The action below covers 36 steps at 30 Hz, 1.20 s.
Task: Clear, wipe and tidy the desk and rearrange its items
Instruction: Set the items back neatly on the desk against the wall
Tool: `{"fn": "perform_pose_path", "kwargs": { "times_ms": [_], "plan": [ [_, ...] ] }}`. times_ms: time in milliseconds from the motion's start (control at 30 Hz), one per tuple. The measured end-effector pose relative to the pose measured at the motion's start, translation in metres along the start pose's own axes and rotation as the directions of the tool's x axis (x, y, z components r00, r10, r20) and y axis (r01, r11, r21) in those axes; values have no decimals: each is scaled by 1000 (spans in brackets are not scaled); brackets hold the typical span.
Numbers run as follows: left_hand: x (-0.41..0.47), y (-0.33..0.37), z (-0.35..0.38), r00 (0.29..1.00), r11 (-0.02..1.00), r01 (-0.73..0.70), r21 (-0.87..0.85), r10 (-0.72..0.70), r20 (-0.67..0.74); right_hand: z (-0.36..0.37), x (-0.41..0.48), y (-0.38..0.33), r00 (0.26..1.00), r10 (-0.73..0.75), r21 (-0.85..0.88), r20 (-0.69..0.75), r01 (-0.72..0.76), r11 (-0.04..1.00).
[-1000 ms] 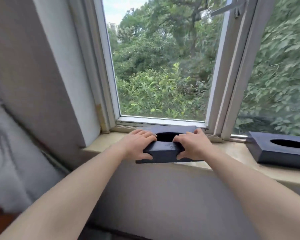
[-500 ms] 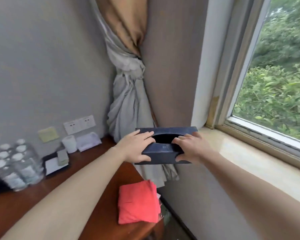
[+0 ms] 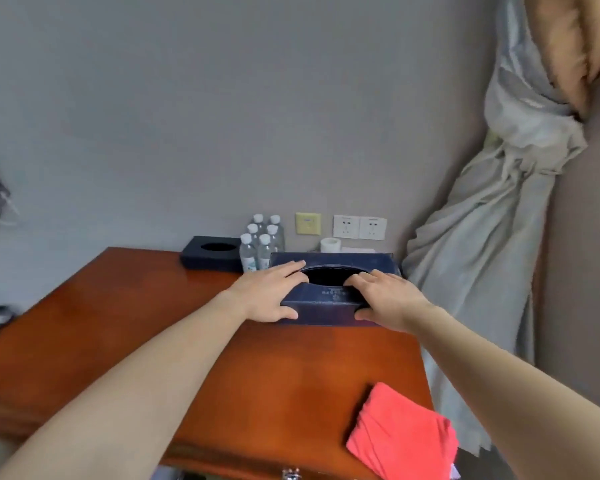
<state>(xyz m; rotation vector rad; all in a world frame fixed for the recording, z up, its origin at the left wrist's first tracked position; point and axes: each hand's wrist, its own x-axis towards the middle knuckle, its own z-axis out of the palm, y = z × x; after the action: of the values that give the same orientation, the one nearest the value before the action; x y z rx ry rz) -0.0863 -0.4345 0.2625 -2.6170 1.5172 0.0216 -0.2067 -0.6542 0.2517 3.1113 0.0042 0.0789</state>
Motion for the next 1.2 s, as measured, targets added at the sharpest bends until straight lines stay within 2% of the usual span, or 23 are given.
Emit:
{"fn": "perform_pose_path", "kwargs": {
  "times_ms": [200,500,900,1200],
  "plan": [
    [-53,-55,18,978,979,200,-29,-198,58,19,64,-56,973,-230,29,14,229,973],
    [-65,-151,47,949,951,309,-18,-307,67,44,161,-112,944,-327,37,34,326,945],
    [-39,-363,83,962,965,261,-19,-259,84,70,341,-205,966,-247,85,74,240,967],
    [24,-459,126,985,984,166,-72,-161,61,103,436,-213,988,-106,48,109,101,994]
  ]
}}
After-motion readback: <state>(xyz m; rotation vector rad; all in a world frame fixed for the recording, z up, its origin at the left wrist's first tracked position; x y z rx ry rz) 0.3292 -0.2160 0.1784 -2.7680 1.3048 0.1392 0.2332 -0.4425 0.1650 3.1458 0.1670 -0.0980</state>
